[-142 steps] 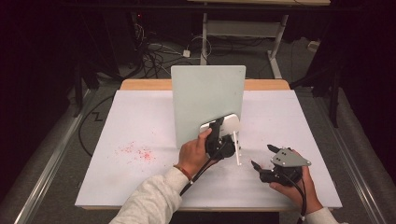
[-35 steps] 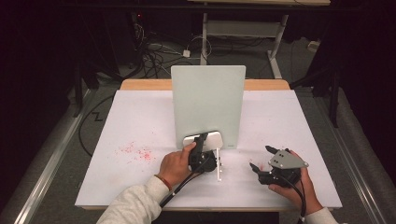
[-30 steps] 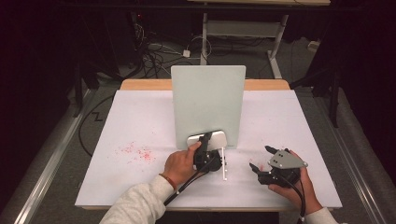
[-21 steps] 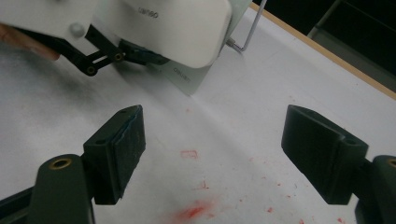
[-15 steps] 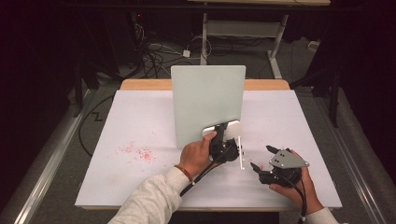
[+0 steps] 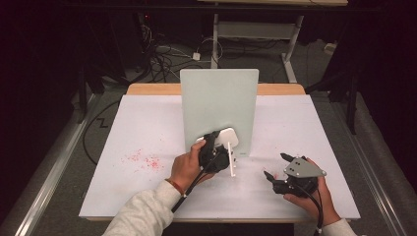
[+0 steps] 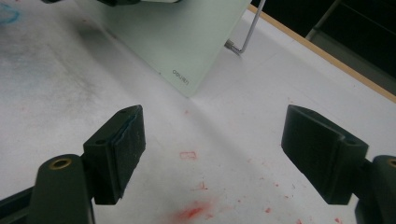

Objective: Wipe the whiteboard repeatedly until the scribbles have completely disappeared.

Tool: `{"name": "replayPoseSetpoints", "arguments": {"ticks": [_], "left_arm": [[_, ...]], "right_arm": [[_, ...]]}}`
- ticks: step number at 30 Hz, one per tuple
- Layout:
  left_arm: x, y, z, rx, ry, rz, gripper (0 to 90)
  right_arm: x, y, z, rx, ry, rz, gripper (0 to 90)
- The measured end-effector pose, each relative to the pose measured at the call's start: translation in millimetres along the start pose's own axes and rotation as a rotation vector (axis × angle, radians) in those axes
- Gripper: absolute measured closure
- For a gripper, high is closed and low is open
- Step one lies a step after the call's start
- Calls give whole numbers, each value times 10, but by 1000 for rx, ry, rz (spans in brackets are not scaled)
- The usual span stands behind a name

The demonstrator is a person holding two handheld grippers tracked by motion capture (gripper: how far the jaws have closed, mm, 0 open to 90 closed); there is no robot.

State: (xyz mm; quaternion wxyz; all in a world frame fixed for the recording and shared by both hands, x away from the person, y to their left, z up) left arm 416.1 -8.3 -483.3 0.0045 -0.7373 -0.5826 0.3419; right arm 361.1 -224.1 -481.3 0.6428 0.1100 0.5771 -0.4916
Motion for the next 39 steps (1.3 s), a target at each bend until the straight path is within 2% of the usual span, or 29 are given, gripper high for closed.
{"name": "replayPoseSetpoints", "arguments": {"ticks": [2, 4, 6, 7, 11, 15, 22, 26, 39], "left_arm": [[47, -62, -7, 25, -19, 14, 291], [88, -134, -54, 33, -35, 17, 291], [134, -211, -116, 69, -87, 29, 291], [165, -252, -146, 94, -127, 42, 291], [285, -367, -229, 132, -191, 47, 291], [388, -458, -264, 165, -233, 53, 291], [539, -581, -254, 214, -259, 61, 291], [606, -620, -259, 247, -298, 67, 291], [766, -708, -201, 351, -343, 72, 291]], "right_arm": [[5, 6, 1, 0, 1, -2, 224], [10, 13, -2, -3, 0, -6, 224], [5, 13, -10, -3, -1, -4, 224], [1, 11, -11, -2, -2, -2, 224], [2, 6, -7, -1, 2, -3, 224], [-2, 6, -3, -1, -1, 0, 224], [-3, 15, 9, 8, 7, 1, 224], [-9, 18, 13, 8, 13, 2, 224], [-13, 32, -19, -1, 10, -3, 224]]}}
Point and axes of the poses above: each handheld gripper's, and its own axes: y roughly forward along the jaws, x roughly out of its underside, z roughly to its right, the point moved 7 cm from there along y, roughly forward along the jaws, and after that the axes turned 6 degrees about z, right-handed, at the moved point
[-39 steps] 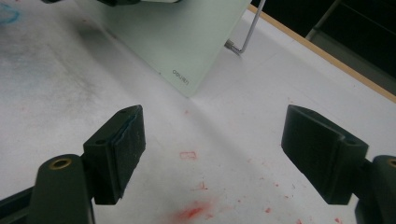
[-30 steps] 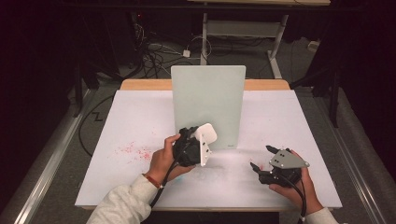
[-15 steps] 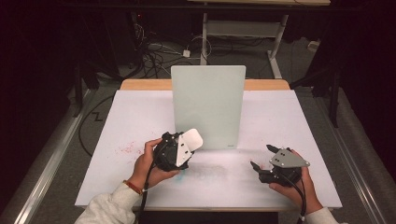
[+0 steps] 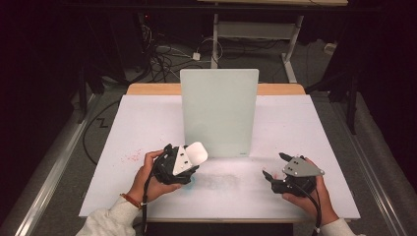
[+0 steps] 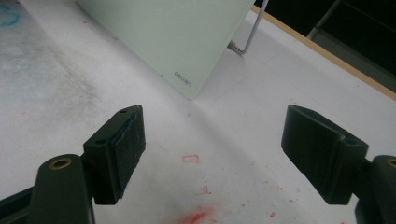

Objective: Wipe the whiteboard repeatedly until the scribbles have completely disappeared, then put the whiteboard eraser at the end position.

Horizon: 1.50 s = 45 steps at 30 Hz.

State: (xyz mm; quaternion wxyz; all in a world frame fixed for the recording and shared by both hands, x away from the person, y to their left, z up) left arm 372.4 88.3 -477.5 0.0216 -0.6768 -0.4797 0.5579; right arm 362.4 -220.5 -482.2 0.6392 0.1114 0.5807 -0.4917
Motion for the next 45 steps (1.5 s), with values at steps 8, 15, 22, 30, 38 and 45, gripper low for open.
{"name": "replayPoseSetpoints", "arguments": {"ticks": [8, 15, 22, 30, 38, 45], "left_arm": [[34, -67, 38, 77, 6, 6, 291], [30, -52, 106, 152, 40, -22, 291], [-25, 91, 279, 270, 105, -84, 290], [-173, 373, 446, 375, 168, -132, 290], [-291, 531, 609, 448, 263, -177, 289], [-362, 592, 655, 430, 236, -143, 267]], "right_arm": [[-5, 6, -18, -10, 0, 5, 225], [-10, 22, -32, -15, -5, 2, 225], [11, 20, -38, -21, -8, -3, 225], [12, 35, -65, -25, -20, -10, 225], [29, 49, -76, -28, -24, -20, 225], [37, 54, -79, -33, -26, -21, 225]]}}
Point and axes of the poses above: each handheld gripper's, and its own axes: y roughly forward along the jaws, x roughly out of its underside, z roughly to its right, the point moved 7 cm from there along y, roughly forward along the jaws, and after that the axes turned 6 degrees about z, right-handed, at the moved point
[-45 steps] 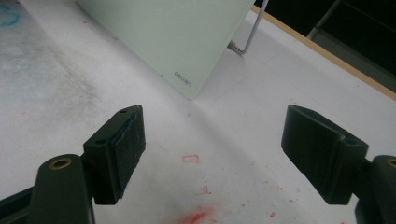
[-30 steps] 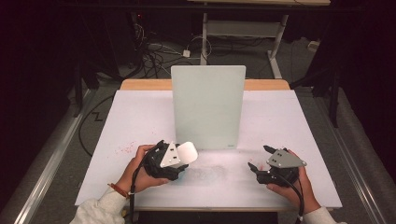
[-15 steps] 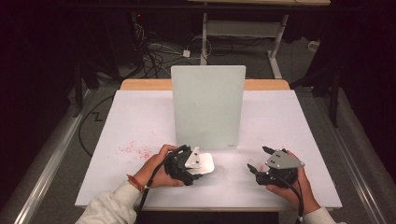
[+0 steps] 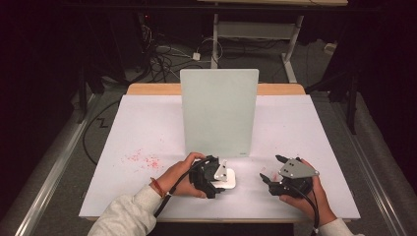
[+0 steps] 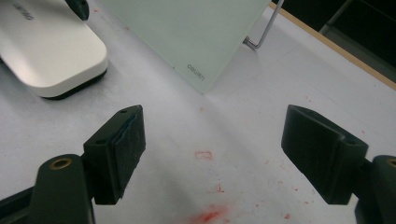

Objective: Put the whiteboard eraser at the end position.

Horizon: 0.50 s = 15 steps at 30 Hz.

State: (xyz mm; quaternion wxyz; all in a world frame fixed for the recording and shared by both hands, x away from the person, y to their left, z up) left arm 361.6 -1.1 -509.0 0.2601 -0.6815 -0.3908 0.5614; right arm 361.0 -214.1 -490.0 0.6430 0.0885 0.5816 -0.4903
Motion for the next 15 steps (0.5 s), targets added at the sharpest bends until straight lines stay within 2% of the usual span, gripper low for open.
{"name": "replayPoseSetpoints", "arguments": {"ticks": [1, 4, 9, 13, 15], "left_arm": [[-13, -28, 3, 6, -9, 24, 259], [-21, -99, 3, -23, -4, 51, 226], [-19, -235, -23, -70, -29, 119, 200], [9, -352, -86, -135, -58, 178, 195], [39, -406, -133, -188, -75, 204, 196]], "right_arm": [[2, 0, 0, 0, 0, 0, 225], [2, -2, -1, -1, 1, 0, 225], [-8, -8, -5, 1, 1, 4, 225], [-17, -14, -7, 1, 3, 9, 224], [-24, -21, -5, 5, 3, 16, 225]]}}
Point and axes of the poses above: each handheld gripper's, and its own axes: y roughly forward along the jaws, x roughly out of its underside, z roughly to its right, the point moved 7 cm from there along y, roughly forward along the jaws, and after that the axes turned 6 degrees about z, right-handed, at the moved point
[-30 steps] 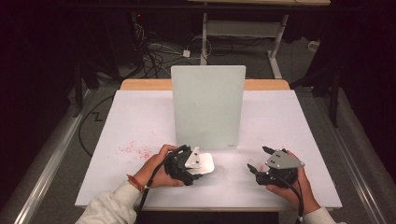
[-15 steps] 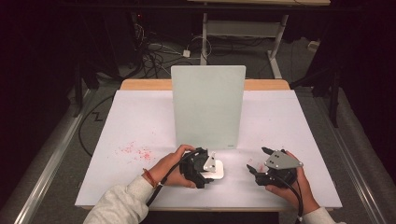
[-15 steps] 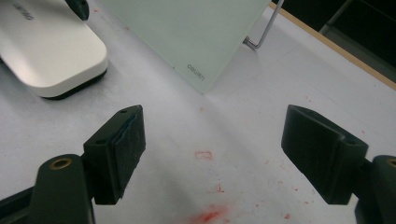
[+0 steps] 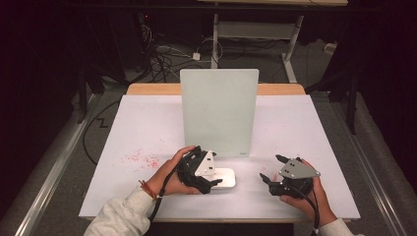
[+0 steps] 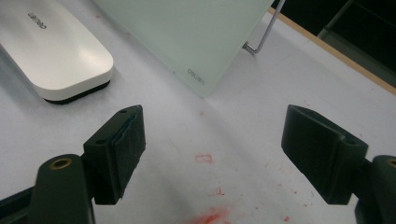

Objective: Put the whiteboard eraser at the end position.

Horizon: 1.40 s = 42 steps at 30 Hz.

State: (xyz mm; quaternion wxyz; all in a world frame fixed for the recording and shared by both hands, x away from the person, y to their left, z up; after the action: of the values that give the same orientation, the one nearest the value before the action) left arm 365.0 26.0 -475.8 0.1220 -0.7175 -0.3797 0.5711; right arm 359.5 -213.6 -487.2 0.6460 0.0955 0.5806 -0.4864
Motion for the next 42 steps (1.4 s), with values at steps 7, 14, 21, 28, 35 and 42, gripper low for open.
{"name": "replayPoseSetpoints", "arguments": {"ticks": [7, 14, 21, 28, 35, 42], "left_arm": [[86, -208, -211, -169, -54, 62, 183], [261, -409, -331, -278, -85, 70, 184], [472, -595, -398, -359, -139, 75, 184], [724, -707, -374, -407, -193, 54, 184], [988, -769, -323, -429, -262, 20, 179], [1197, -821, -200, -434, -288, -25, 179]], "right_arm": [[-31, -28, 3, 5, 5, 22, 225], [-45, -52, 31, 13, 8, 36, 226], [-51, -66, 58, 22, 17, 43, 226], [-56, -67, 72, 24, 23, 49, 226], [-34, -78, 108, 32, 33, 49, 226], [-20, -77, 117, 30, 39, 48, 226]]}}
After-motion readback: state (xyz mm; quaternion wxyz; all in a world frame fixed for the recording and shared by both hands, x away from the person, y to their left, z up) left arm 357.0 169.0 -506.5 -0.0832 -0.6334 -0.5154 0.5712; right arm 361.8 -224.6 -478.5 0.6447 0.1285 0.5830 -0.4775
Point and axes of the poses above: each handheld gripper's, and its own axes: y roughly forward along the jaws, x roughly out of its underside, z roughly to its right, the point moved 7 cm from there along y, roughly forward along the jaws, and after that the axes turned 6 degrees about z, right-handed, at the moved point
